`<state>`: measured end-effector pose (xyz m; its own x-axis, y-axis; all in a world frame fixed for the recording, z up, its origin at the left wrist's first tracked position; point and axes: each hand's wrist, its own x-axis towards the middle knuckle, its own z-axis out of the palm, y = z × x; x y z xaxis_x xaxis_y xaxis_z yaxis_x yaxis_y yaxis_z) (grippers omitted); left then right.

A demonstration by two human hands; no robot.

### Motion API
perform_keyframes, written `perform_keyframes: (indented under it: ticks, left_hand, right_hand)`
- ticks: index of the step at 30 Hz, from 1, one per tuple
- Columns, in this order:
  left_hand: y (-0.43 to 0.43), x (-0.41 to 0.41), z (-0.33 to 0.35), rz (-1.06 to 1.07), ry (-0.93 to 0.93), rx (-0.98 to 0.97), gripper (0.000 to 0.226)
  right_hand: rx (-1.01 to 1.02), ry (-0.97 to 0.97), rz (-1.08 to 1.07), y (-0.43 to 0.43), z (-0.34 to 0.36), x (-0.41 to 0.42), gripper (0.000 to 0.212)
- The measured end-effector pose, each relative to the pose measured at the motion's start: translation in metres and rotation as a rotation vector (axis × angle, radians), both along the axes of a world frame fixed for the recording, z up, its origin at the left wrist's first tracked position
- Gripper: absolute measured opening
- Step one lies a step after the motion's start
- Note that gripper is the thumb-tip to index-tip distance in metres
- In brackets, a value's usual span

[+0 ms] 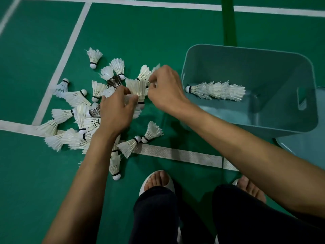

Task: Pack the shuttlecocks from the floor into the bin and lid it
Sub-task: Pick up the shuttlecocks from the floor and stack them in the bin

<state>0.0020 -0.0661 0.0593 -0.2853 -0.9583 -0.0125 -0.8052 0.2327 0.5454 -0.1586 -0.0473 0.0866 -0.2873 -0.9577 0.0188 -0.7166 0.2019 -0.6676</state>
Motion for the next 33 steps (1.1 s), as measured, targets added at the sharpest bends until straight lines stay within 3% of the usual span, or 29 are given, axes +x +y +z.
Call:
perform_keyframes:
  ticks: [5,11,15,18,25,29,33]
  left_hand:
    - [0.003,0.004,0.01,-0.011,0.133,-0.076,0.02]
    - [0.001,-0.015,0.019,0.112,0.537,0.153,0.005]
    - [-0.001,-0.022,0.028,0.097,0.694,0.191,0.023]
    - [0.0,-0.031,0.039,0.004,0.682,0.147,0.025]
    - [-0.004,-0.094,0.066,-0.154,0.673,0.038,0.032]
    - [0.003,-0.151,0.07,-0.29,0.654,0.11,0.033]
    - [0.014,-0.201,0.053,-0.37,0.501,0.163,0.039]
  right_hand:
    - [0.003,-0.183,-0.004,0.0,0.014,-0.016,0.014]
    - [-0.024,-0.365,0.001,0.0,0.02,-0.02,0.015]
    - [-0.064,-0.496,-0.035,0.001,0.02,-0.029,0.011]
    - [-0.125,-0.618,-0.05,0.0,0.03,-0.04,0.01]
    - [-0.328,-0.638,-0.208,0.012,0.059,-0.095,0.009]
    - [-0.291,-0.669,-0.373,0.032,0.059,-0.148,0.009]
    - [-0.206,-0.647,-0.577,0.057,0.046,-0.198,0.005]
